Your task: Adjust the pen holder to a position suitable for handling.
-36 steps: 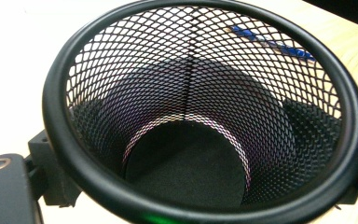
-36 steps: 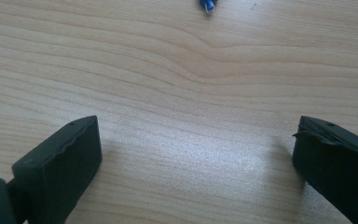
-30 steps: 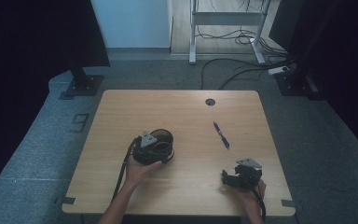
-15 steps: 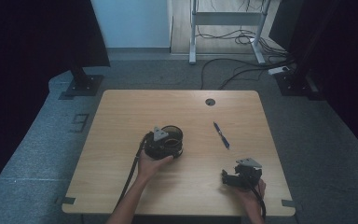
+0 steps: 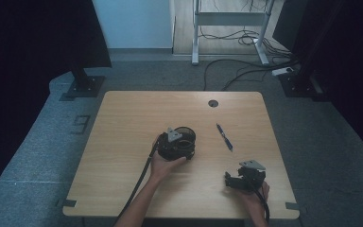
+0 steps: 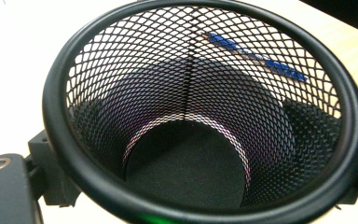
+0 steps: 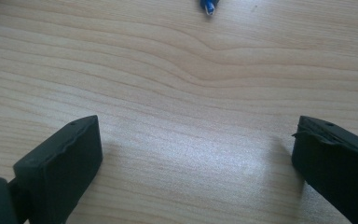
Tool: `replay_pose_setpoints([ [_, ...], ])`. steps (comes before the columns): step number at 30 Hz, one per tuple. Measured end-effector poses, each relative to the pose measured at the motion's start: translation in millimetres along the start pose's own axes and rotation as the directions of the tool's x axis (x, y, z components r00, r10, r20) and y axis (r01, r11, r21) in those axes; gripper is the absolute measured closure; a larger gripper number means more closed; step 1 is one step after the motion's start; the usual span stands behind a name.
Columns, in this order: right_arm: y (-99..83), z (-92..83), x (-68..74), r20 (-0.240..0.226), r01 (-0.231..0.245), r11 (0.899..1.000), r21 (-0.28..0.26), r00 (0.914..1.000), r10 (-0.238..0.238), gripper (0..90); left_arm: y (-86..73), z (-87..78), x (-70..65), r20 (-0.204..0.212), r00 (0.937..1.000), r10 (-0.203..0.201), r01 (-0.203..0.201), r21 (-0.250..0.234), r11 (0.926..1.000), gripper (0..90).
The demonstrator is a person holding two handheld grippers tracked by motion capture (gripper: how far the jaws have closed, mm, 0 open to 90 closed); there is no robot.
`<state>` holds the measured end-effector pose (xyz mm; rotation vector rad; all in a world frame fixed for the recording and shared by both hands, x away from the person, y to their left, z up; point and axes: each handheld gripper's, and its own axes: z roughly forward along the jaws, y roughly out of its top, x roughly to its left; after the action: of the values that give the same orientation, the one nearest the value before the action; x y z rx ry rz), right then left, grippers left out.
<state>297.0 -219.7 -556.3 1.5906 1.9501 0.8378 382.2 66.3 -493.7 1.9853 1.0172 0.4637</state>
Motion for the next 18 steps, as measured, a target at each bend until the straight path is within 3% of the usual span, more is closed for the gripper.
replay_pose_setpoints([
  [10,0.0,0.0,-0.1,0.0,0.001,1.0,0.0,1.0,-0.001,0.9,-4.2,13.3,0.8,-0.028,0.9996,-0.006,0.007,0.033,0.9994,9.4],
  [18,0.0,0.0,0.0,0.0,0.0,1.0,0.0,1.0,0.0,0.9,-8.9,20.1,0.5,-0.019,0.9997,-0.012,0.013,0.044,0.9989,8.9],
])
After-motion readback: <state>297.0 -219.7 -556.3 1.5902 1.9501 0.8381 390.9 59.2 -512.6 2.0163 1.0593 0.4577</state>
